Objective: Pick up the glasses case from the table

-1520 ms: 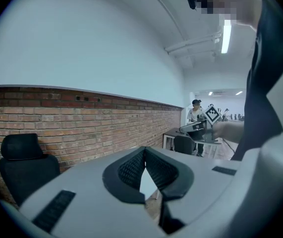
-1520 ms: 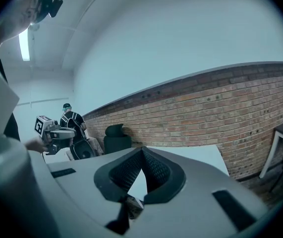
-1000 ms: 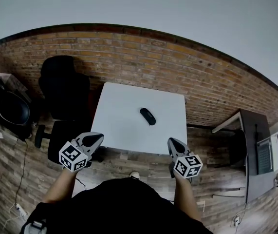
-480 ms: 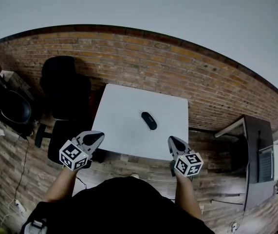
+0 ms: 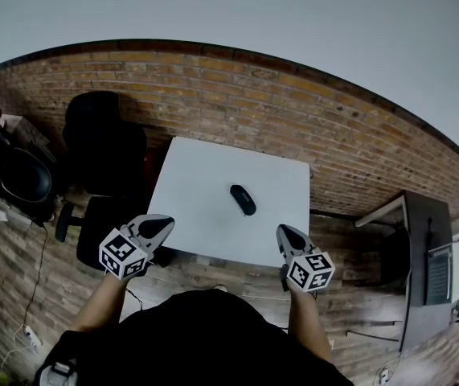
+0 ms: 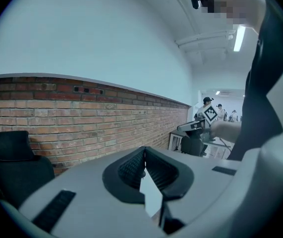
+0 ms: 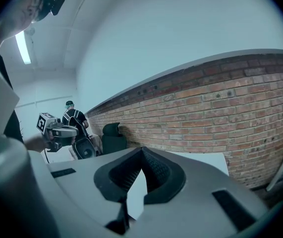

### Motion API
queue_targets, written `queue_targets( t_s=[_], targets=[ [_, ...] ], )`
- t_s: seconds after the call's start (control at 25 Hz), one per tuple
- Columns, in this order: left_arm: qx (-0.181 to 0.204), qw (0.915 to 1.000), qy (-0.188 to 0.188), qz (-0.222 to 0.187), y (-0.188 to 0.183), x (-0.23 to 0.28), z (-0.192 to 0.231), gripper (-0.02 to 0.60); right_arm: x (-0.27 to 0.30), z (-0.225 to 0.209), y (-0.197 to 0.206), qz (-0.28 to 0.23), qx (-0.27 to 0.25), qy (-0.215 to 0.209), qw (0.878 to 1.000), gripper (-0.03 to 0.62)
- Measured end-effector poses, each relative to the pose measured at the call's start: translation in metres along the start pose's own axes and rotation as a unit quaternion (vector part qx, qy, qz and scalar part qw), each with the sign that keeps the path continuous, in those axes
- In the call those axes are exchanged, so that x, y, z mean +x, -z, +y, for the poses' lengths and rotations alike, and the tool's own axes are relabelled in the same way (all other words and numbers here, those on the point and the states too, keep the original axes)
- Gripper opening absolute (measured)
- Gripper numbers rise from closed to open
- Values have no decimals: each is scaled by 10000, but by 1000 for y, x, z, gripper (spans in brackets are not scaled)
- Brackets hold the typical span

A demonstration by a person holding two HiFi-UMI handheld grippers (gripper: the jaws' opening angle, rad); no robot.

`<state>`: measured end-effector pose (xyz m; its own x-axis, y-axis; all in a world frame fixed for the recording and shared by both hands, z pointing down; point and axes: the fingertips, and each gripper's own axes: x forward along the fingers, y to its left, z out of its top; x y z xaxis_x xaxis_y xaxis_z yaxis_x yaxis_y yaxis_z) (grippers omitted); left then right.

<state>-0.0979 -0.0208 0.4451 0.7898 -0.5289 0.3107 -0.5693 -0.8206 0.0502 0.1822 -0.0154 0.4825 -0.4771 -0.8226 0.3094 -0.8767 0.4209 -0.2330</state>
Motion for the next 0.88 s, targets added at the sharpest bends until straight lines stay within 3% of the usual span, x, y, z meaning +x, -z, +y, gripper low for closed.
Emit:
queue_targets(
  t_s=[0.88],
  targets=[
    [-75,9997,-124,191,-3,76,-26,11,12,-75,2,146,60,-401,9991,15]
  ],
)
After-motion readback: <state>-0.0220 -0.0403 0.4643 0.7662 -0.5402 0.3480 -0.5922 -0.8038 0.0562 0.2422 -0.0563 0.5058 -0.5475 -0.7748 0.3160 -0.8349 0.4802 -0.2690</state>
